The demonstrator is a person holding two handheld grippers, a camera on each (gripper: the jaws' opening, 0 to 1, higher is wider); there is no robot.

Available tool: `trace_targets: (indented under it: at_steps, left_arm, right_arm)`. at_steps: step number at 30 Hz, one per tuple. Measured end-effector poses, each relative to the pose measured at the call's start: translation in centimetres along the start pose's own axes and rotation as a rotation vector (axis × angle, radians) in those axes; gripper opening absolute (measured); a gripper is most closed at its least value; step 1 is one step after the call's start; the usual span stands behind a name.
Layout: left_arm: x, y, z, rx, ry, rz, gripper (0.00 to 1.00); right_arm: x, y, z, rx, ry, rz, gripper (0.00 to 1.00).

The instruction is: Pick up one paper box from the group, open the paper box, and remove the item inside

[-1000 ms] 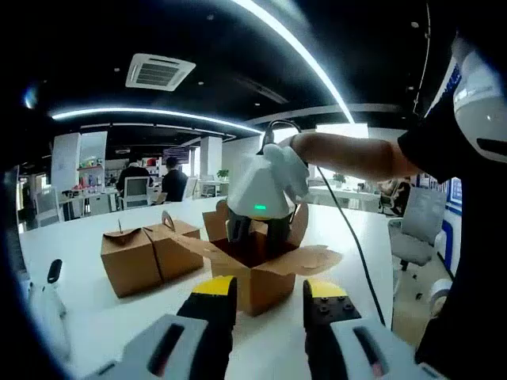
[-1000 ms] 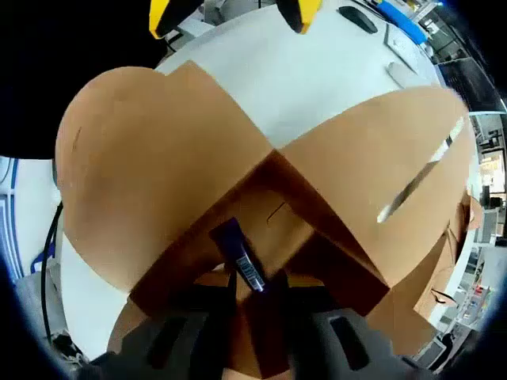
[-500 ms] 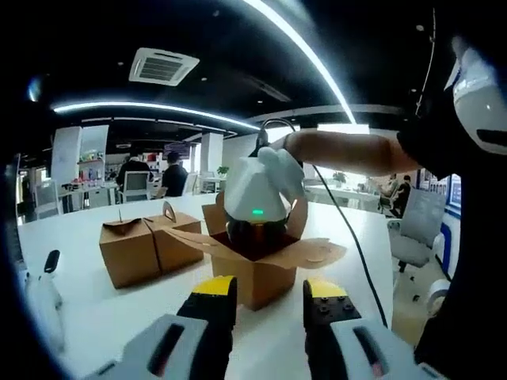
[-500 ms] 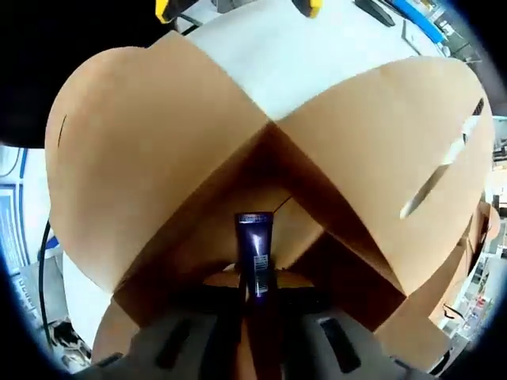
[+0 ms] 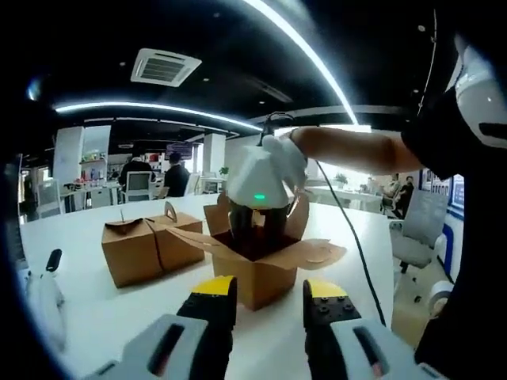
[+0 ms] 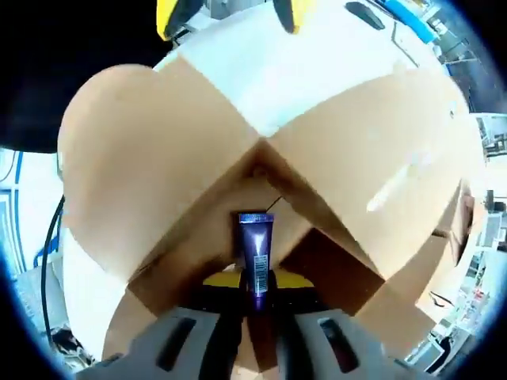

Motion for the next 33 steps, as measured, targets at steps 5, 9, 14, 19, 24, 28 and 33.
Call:
trace_targets:
  at_steps: [5, 9, 14, 19, 24, 28, 33]
  left_arm:
    - [0.3, -0.2, 0.3, 0.025, -0.03, 0.003, 0.35]
    - [0.5, -0.4, 1.0, 0.012, -0.036, 0.003, 0.35]
    - [0.6, -0.4, 1.6, -0.009, -0.035, -0.005, 0.35]
    - [1.0, -0.2, 1.9, -0.012, -0.041, -0.004, 0.35]
    - [1.9, 0.4, 1.4, 0.049, -0.132, 0.01, 0.35]
    - [2.8, 0.5, 1.1, 0.034, -0.102, 0.036, 0.35]
    - [2.8, 0.1, 0.8, 0.023, -0.086, 0.033, 0.34]
  right_arm:
    - [0.8, 1.5, -1.1, -0.034, 0.023, -0.029, 0.13]
    - [1.0, 2.6, -1.2, -0.083, 0.022, -0.019, 0.13]
    - [1.5, 4.1, -1.4, -0.167, 0.024, 0.008, 0.12]
    - [2.1, 5.9, -2.3, -0.27, -0.001, 0.057, 0.12]
    - [2.2, 7.3, -3.4, -0.407, -0.067, 0.176, 0.12]
    - [1.3, 7.9, -4.2, -0.539, -0.144, 0.234, 0.12]
    - [0.6, 8.4, -5.2, -0.75, -0.305, 0.462, 0.12]
Point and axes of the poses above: the point that each gripper's makers call its tool centre point, and the gripper's own axes: y roughly backward along the fingers, z roughly to its right, x roughly out of its top, the point moved 9 cm from there along y, roughly backward along the fingers, and after that the axes turned 14 degrees about z, right-handed, at the moved point
